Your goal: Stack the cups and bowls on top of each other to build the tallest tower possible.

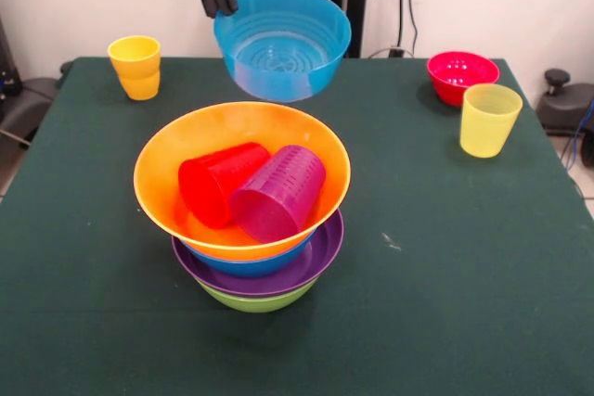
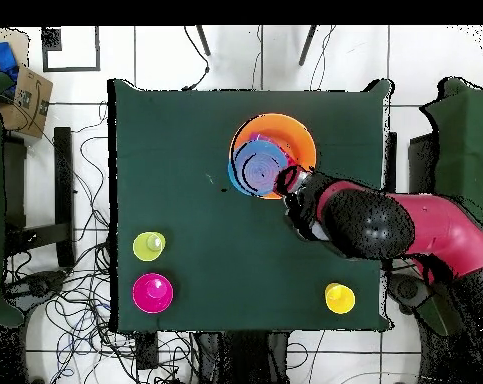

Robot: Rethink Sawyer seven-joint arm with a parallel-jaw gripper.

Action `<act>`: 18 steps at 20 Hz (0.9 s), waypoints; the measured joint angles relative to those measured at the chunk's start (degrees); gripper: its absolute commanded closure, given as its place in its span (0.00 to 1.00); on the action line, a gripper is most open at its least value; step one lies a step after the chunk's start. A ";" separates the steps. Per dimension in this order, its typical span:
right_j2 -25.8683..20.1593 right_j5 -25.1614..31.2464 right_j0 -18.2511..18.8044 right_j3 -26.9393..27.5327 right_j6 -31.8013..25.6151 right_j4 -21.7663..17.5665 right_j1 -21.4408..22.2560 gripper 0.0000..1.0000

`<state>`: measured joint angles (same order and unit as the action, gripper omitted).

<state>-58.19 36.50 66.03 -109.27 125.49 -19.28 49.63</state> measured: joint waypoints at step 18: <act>0.03 0.63 -0.25 7.85 -1.44 -5.54 -10.77 1.00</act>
<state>-58.16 37.13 65.79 -101.42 124.06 -24.82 38.86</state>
